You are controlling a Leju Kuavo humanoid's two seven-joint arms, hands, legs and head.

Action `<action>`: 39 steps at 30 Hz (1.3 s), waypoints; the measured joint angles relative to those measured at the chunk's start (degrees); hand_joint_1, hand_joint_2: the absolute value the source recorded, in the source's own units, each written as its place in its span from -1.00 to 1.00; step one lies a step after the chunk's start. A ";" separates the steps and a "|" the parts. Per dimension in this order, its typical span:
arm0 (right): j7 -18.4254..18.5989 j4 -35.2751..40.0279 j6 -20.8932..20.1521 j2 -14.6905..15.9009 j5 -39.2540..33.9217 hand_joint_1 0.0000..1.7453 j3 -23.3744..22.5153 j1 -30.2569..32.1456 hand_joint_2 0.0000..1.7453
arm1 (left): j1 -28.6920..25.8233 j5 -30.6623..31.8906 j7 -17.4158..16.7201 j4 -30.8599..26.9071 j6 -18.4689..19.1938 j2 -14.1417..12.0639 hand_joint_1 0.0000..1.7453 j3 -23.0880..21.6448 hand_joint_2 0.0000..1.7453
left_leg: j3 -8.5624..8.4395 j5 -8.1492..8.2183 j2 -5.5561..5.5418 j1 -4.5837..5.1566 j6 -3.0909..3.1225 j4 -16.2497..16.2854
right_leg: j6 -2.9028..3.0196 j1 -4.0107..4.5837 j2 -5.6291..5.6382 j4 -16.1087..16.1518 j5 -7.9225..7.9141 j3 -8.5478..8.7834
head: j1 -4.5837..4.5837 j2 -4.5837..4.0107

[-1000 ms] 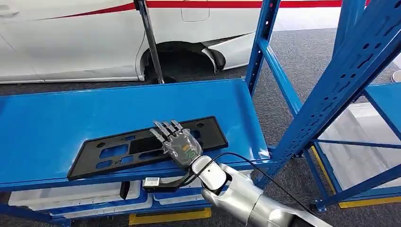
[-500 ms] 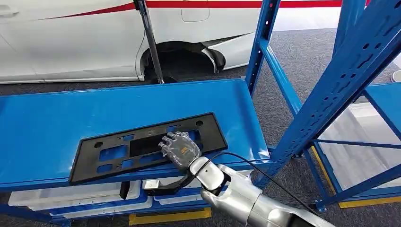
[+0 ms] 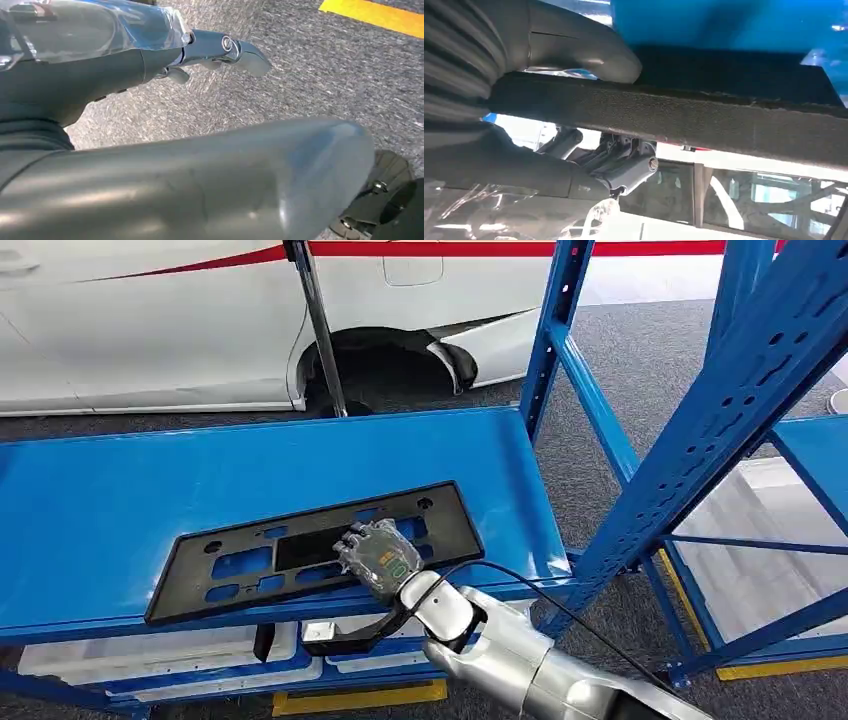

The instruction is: Take the parts from the cabinet and place them on the table.

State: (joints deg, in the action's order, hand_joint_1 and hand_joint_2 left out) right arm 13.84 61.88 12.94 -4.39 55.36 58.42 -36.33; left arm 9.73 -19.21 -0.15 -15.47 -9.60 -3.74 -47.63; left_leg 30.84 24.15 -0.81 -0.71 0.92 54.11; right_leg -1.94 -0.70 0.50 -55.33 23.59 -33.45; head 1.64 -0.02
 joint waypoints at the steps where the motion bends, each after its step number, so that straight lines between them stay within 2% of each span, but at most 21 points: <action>1: -0.09 0.07 0.85 0.13 -0.66 1.00 0.00 0.07 1.00 | -0.03 -0.04 0.00 0.00 -0.07 0.02 -1.00 0.00 -1.00 | 0.00 0.00 0.00 0.00 0.00 0.00 | 0.00 0.00 0.00 0.00 0.00 0.00 | 0.00 0.00; 4: -0.74 1.16 3.26 0.53 -3.46 1.00 -0.29 0.21 1.00 | -0.16 -0.46 0.20 0.00 -0.22 0.04 -1.00 0.00 -1.00 | -0.01 0.00 0.01 0.00 0.00 0.00 | 0.00 0.00 0.02 0.00 0.00 0.00 | 0.00 0.00; 9: -2.78 7.38 8.93 1.75 -14.33 1.00 -2.38 0.79 1.00 | -0.91 -3.19 2.60 0.00 -0.59 0.04 -1.00 0.00 -1.00 | -0.05 0.00 0.07 0.00 0.00 0.01 | 0.01 0.00 0.07 0.00 -0.01 -0.01 | 0.00 0.00; 13: -4.68 14.21 12.06 3.37 -21.67 1.00 -4.99 2.65 1.00 | -1.36 -7.15 6.93 0.00 -0.13 0.04 -1.00 0.85 -1.00 | 0.00 0.00 0.02 0.00 0.00 0.01 | 0.01 0.00 0.03 0.01 -0.01 -0.04 | 0.00 0.00; 18: -9.51 24.93 17.73 6.58 -35.48 1.00 -9.34 5.91 1.00 | -1.33 -13.38 15.18 0.00 1.95 0.04 -1.00 3.32 -1.00 | 0.01 0.00 0.04 0.02 0.00 0.02 | 0.01 -0.01 0.04 0.01 -0.01 -0.06 | 0.00 0.00; 22: -10.82 32.95 19.36 9.33 -39.51 1.00 -12.81 7.73 1.00 | -1.18 -15.05 17.96 0.00 3.12 0.04 -1.00 5.29 -1.00 | 0.02 0.02 0.06 0.04 0.01 0.02 | 0.01 -0.04 0.06 0.02 -0.01 -0.08 | 0.00 0.00; 23: -11.83 34.67 20.06 9.95 -41.14 1.00 -13.44 8.25 1.00 | -1.15 -16.09 19.88 0.00 4.20 0.04 -1.00 5.75 -1.00 | 0.01 0.02 0.07 0.04 0.02 0.02 | 0.01 -0.04 0.06 0.03 -0.01 -0.09 | 0.00 0.00; 24: -13.20 36.71 21.17 10.55 -43.40 1.00 -14.16 8.97 1.00 | -1.10 -17.09 22.06 0.00 5.57 0.04 -1.00 6.34 1.00 | 0.02 0.01 0.04 0.04 0.02 0.03 | 0.01 -0.04 0.04 0.03 -0.01 -0.09 | 0.00 0.00; 26: -15.96 42.09 23.63 12.31 -48.64 1.00 -16.13 10.44 1.00 | -1.11 -18.10 25.86 0.00 7.66 0.04 -1.00 7.30 1.00 | 0.07 0.01 -0.02 0.04 0.02 0.03 | 0.01 -0.04 0.00 0.03 -0.01 -0.09 | 0.00 0.00; 28: -16.87 47.29 25.02 14.05 -51.99 1.00 -18.47 11.13 1.00 | -1.11 -19.47 27.51 0.00 10.26 0.04 -1.00 8.30 1.00 | 0.05 0.02 0.05 0.04 0.03 0.03 | 0.00 -0.04 0.05 0.03 -0.01 -0.09 | 0.00 0.00; 29: -16.90 49.82 25.22 14.78 -52.87 1.00 -19.54 11.53 1.00 | -1.09 -19.78 27.83 0.00 10.43 0.04 -1.00 8.66 1.00 | 0.04 0.03 0.10 0.06 0.04 0.03 | 0.00 -0.07 0.10 0.03 -0.02 -0.10 | 0.00 0.00; 35: -17.13 61.74 25.20 17.77 -53.85 1.00 -23.23 12.33 1.00 | -0.79 -20.06 27.87 0.00 10.05 0.15 -1.00 10.43 1.00 | 0.04 0.05 0.10 0.06 0.06 0.02 | 0.00 -0.08 0.09 0.03 -0.01 -0.10 | 0.02 0.00; 39: -20.33 67.24 26.10 18.51 -57.23 1.00 -24.02 13.47 1.00 | -0.81 -21.31 26.49 0.00 8.90 0.72 -1.00 11.17 1.00 | 0.03 0.05 0.10 0.06 0.07 0.01 | 0.00 -0.07 0.09 0.03 -0.01 -0.08 | 0.02 0.00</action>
State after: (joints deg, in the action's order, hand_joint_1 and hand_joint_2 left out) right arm -6.50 129.11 39.04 14.12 -1.87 34.40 -22.86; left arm 8.93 -40.52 26.34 -15.47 -0.70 -3.02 -36.46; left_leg 30.87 24.20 -0.71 -0.66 0.98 54.12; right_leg -1.94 -0.78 0.59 -55.30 23.58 -33.54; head 1.66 -0.02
